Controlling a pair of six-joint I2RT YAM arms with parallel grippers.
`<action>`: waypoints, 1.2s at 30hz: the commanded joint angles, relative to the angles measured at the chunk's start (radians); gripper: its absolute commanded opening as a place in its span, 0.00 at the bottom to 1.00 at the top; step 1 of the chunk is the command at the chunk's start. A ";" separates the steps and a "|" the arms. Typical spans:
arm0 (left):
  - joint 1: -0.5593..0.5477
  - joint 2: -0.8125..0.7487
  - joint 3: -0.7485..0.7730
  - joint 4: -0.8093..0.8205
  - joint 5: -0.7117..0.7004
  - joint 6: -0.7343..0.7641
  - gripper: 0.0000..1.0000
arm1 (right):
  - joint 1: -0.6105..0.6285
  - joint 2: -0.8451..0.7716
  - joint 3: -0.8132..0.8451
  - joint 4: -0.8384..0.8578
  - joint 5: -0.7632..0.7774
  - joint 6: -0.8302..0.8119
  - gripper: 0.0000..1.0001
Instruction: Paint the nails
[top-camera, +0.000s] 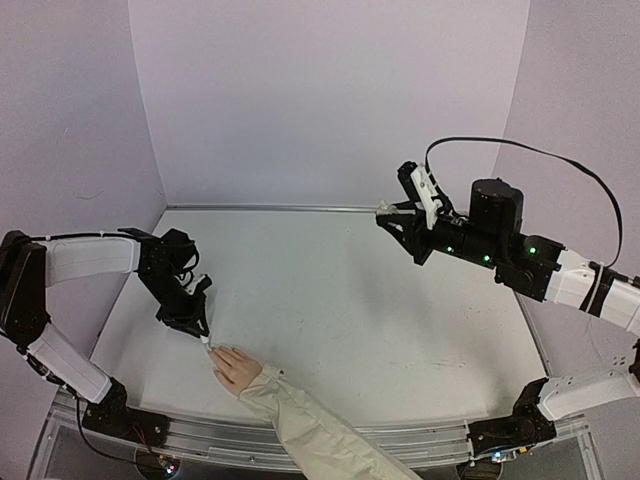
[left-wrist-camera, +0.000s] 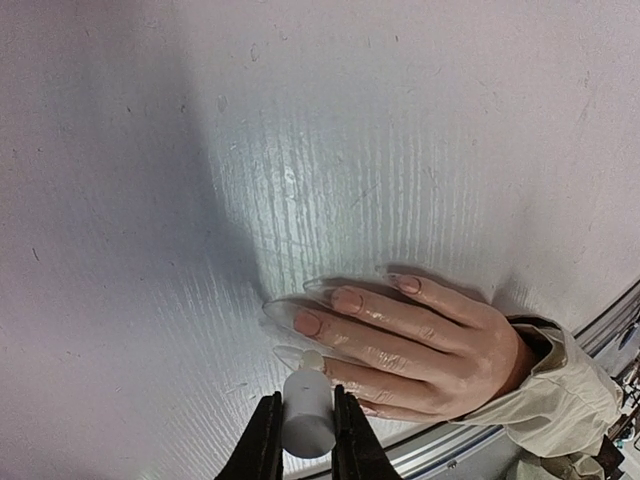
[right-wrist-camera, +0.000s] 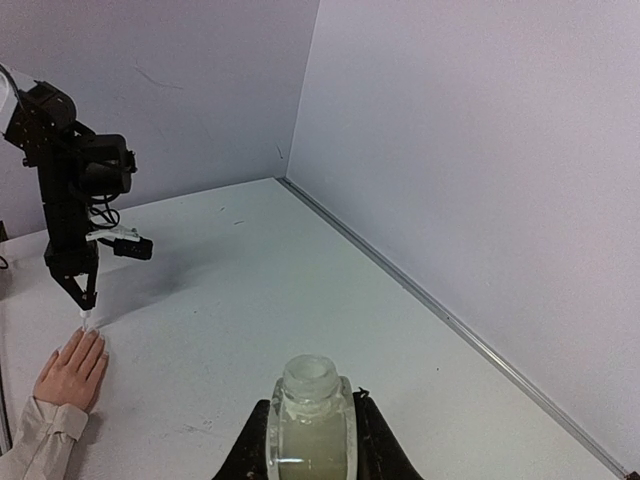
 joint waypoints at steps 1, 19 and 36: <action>-0.003 0.010 0.029 -0.015 -0.018 0.004 0.00 | -0.004 -0.017 0.007 0.055 0.003 -0.004 0.00; -0.001 -0.037 0.043 -0.026 -0.143 -0.011 0.00 | -0.006 -0.004 0.008 0.055 -0.001 -0.002 0.00; -0.012 -0.027 0.042 -0.030 0.010 0.014 0.00 | -0.010 -0.007 0.004 0.057 -0.011 -0.003 0.00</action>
